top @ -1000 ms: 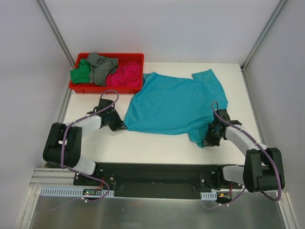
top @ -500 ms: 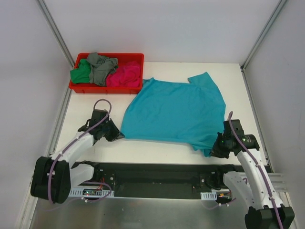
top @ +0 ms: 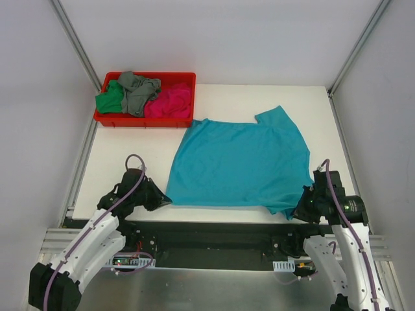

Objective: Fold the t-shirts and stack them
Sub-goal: Fold the flattened tshirt in 1/3 of the way

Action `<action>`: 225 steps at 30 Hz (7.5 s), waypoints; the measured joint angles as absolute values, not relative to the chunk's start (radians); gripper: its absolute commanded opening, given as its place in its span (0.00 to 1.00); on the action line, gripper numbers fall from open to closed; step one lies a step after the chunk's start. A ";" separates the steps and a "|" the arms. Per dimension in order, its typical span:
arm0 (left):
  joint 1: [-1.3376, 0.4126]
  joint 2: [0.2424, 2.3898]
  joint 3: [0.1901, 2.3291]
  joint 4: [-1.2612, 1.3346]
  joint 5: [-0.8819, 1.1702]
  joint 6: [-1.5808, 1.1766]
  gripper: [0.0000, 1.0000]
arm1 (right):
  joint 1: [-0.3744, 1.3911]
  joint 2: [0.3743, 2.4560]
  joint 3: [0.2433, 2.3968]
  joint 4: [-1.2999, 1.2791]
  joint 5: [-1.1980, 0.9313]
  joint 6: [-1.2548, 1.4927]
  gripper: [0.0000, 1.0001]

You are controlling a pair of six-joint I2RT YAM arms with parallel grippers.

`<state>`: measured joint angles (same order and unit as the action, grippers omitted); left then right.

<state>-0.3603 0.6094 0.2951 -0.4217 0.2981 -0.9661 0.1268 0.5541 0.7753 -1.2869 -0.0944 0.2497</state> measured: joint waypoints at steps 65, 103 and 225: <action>-0.332 1.467 0.915 -0.307 0.076 -0.764 0.98 | -0.060 1.264 0.883 -0.593 -0.054 0.003 0.96; -0.333 1.638 0.859 -0.202 0.154 -0.739 0.00 | -0.377 1.419 0.736 -0.546 0.020 0.146 0.54; -0.417 0.943 0.659 -0.614 -0.115 -0.861 0.99 | 0.453 1.718 1.288 -0.598 -0.153 -0.052 0.78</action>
<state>-0.4168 0.9432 0.6590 -0.6136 -0.1150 -0.8608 0.4534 1.7184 1.2884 -0.5983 -0.1528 -0.0517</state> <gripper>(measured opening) 0.990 0.861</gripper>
